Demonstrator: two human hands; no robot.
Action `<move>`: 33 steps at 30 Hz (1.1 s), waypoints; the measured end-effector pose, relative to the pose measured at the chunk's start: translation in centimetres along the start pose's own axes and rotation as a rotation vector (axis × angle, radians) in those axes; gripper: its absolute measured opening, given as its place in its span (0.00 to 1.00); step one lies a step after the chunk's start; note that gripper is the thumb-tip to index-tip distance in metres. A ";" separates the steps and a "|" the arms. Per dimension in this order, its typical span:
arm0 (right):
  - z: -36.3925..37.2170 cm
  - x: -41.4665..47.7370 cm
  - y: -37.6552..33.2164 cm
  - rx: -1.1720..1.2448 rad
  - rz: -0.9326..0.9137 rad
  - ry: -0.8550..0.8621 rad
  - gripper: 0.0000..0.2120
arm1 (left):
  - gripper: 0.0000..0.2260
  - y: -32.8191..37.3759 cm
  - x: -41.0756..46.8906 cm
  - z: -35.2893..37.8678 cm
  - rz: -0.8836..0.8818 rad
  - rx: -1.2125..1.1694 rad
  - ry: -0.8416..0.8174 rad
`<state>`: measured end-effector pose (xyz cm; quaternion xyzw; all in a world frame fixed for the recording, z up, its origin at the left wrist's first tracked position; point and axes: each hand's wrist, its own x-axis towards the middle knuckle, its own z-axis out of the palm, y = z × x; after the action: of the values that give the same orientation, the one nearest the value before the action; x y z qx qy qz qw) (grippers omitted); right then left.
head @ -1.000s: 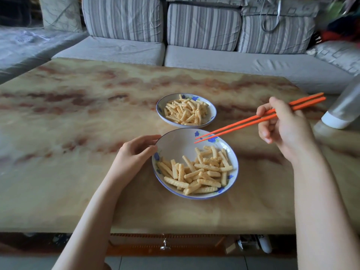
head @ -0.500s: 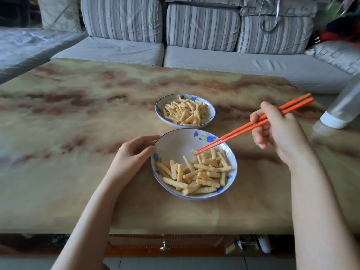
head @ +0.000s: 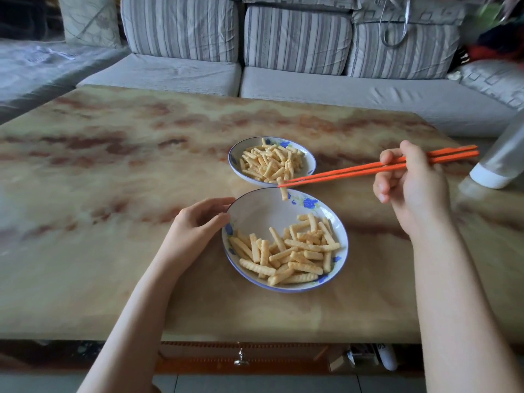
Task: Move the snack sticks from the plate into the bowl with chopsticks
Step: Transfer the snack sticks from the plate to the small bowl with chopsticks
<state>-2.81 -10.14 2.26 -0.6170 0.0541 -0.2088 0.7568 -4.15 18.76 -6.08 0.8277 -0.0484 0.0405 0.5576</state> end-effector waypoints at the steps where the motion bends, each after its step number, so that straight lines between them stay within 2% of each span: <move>1: 0.3 0.1 0.1 0.023 -0.009 0.021 0.18 | 0.16 0.0 0.0 0.0 0.000 -0.003 0.000; 5: 1.6 0.5 0.7 0.114 -0.015 0.126 0.18 | 0.16 0.1 0.0 0.1 -0.008 -0.010 0.003; 9: 2.7 1.0 2.4 0.064 -0.004 0.149 0.18 | 0.17 0.2 0.0 0.1 -0.008 -0.006 0.003; 13: 3.3 1.0 3.9 -0.037 -0.009 0.114 0.20 | 0.17 0.1 0.0 0.1 -0.002 0.000 0.000; 21: 1.7 0.9 1.9 -0.035 -0.055 0.059 0.19 | 0.16 0.0 0.1 0.0 -0.010 0.008 0.000; 27: -0.9 1.0 -0.6 -0.193 -0.041 -0.096 0.20 | 0.16 -0.1 0.1 0.0 -0.012 0.011 0.003; 33: -2.5 0.8 -1.3 -0.316 -0.002 -0.118 0.20 | 0.17 0.0 0.0 0.1 -0.012 0.002 0.001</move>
<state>-3.28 -12.89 3.09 -0.7397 0.0410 -0.1619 0.6519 -4.12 18.73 -6.13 0.8286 -0.0431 0.0374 0.5569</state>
